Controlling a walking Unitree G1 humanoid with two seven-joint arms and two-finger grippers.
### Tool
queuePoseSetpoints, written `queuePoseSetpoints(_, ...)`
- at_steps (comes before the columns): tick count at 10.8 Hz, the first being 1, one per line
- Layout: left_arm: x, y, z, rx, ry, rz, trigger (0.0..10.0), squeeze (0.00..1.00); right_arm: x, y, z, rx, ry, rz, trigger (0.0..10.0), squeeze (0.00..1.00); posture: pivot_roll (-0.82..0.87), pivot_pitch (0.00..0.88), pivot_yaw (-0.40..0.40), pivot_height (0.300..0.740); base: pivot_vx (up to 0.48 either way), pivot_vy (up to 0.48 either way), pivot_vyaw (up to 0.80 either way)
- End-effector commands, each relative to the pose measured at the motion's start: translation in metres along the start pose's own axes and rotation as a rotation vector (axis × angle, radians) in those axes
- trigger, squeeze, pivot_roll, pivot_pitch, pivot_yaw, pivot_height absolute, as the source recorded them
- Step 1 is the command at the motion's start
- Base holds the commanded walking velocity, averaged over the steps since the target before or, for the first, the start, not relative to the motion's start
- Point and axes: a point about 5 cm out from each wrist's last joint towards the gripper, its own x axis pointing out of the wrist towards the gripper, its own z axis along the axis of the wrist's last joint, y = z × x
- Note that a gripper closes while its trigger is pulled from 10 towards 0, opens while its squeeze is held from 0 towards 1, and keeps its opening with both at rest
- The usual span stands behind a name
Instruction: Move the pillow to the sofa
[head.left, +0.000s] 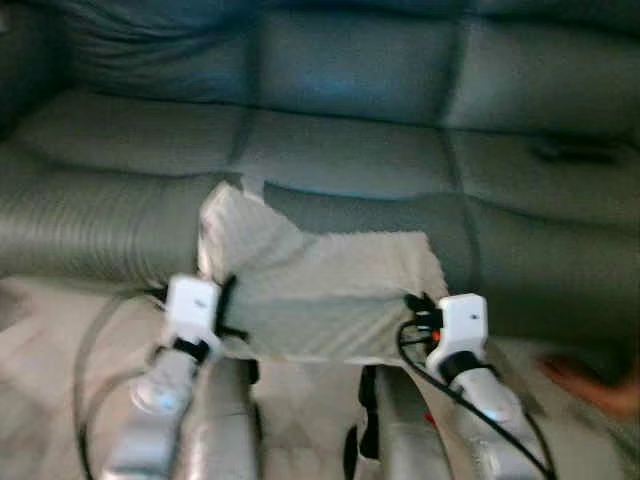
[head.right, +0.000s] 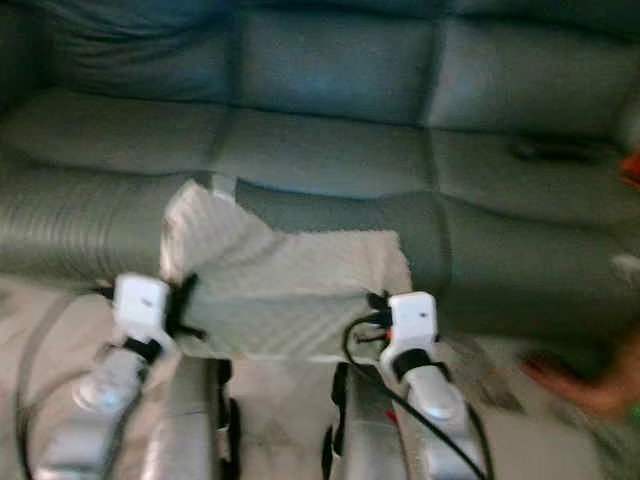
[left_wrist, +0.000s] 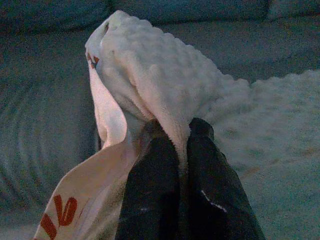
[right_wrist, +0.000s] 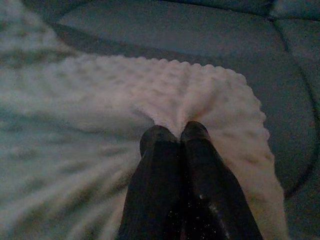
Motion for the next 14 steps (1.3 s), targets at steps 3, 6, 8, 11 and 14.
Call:
queuePoseSetpoints(3,0.0044,-0.007,0.0124,-0.009,-0.063,-0.028,10.0,0.0,0.0003,-0.006,0.0019,-0.012,-0.01,-0.015,10.0,0.0,-0.03,0.167,-0.042,0.612,0.0,0.0,0.0)
queuePoseSetpoints(6,0.0053,-0.0097,0.013,-0.016,-0.067,-0.034,10.0,0.0,0.0005,-0.0057,0.0023,-0.01,-0.012,-0.019,10.0,0.0,-0.03,0.172,-0.037,0.612,0.278,0.0,0.0)
queuePoseSetpoints(8,0.0058,-0.0104,0.0128,-0.015,-0.065,-0.037,10.0,0.0,0.0,-0.0061,0.0021,-0.01,-0.011,-0.02,10.0,0.0,-0.04,0.179,-0.037,0.612,0.309,0.0,0.0)
queuePoseSetpoints(11,0.006,-0.0112,0.0121,-0.018,-0.063,-0.038,10.0,0.0,-0.0002,-0.006,0.002,-0.014,-0.008,-0.017,10.0,0.0,-0.04,0.182,-0.039,0.612,0.319,0.0,0.0)
queuePoseSetpoints(14,0.0064,-0.0115,0.0114,-0.017,-0.06,-0.034,10.0,0.0,0.0002,-0.0057,0.0017,-0.019,-0.003,-0.011,10.0,0.0,-0.04,0.184,-0.039,0.612,0.316,0.0,0.0)
